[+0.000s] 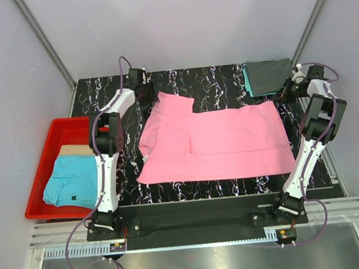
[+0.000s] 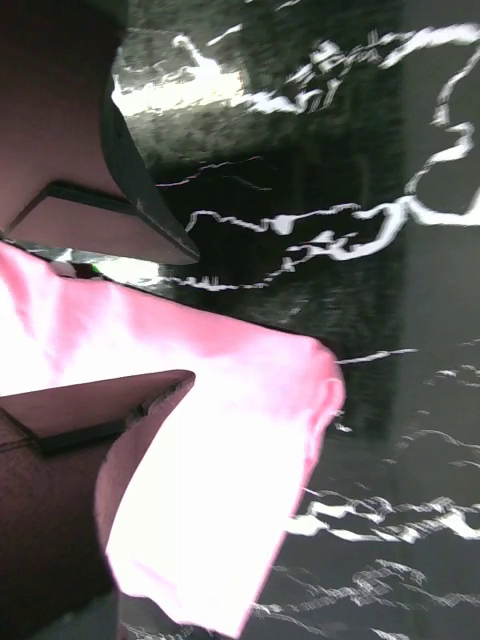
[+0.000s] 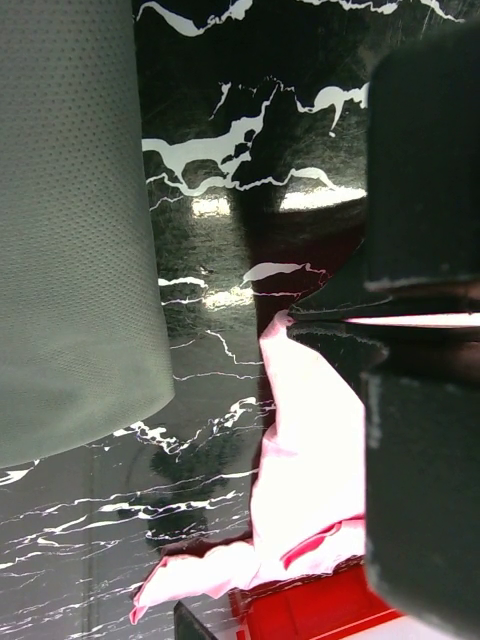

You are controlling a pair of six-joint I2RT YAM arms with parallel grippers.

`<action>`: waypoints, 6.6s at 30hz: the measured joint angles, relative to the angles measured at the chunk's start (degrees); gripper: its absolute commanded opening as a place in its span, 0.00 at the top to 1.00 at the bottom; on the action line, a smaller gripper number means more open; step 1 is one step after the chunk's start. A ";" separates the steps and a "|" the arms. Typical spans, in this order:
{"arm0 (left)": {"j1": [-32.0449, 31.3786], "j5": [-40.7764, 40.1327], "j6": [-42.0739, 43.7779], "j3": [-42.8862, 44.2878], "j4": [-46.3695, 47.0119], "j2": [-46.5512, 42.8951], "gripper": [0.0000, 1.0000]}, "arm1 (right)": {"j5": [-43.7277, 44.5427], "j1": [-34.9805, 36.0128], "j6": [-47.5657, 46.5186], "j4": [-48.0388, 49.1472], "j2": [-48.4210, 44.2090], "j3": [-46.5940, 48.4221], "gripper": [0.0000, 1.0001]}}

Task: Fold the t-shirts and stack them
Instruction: Fold the tshirt

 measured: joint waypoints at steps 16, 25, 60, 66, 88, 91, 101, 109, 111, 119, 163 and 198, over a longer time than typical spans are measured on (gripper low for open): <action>-0.74 -0.92 3.52 -2.40 -7.93 -2.84 0.58 | 0.07 0.00 0.11 -0.04 0.00 -0.02 1.00; -0.85 3.87 3.41 -3.06 -8.90 -2.84 1.00 | 1.55 0.02 0.11 0.48 -0.15 -0.79 1.00; -0.94 3.10 3.28 -27.54 -7.17 -28.79 1.00 | 22.27 0.11 3.56 17.35 -24.39 -30.08 1.00; -0.96 2.54 3.28 -32.15 -6.43 -34.29 1.00 | 25.53 0.09 4.94 18.86 -28.63 -34.84 1.00; -1.16 1.90 3.82 -40.94 -10.75 -43.06 1.00 | 33.73 0.04 8.00 22.10 -40.28 -47.06 1.00; -1.55 2.34 3.82 -42.49 -11.37 -43.95 1.00 | 34.80 0.07 8.09 21.68 -40.48 -47.56 1.00; -4.55 0.98 4.22 -45.35 -14.01 -43.98 1.00 | 39.56 0.04 8.48 17.90 -40.92 -50.45 1.00; -5.16 -2.71 4.37 -46.25 -15.28 -43.98 1.00 | 42.07 0.07 9.42 15.58 -43.69 -51.98 1.00; -5.31 -3.13 4.37 -46.73 -15.28 -43.98 1.00 | 42.60 0.07 9.68 15.43 -44.15 -52.22 1.00; -7.43 -4.85 4.74 -48.57 -15.98 -43.98 0.95 | 44.41 0.07 11.19 13.35 -44.33 -53.24 0.92; -0.55 7.82 2.60 -48.48 -8.50 -40.19 0.41 | 11.34 50.82 9.09 9.25 -15.10 -18.45 0.44; -0.61 8.02 3.04 -48.39 -6.10 -36.33 0.52 | 15.30 54.01 4.17 5.07 -10.97 -14.43 0.45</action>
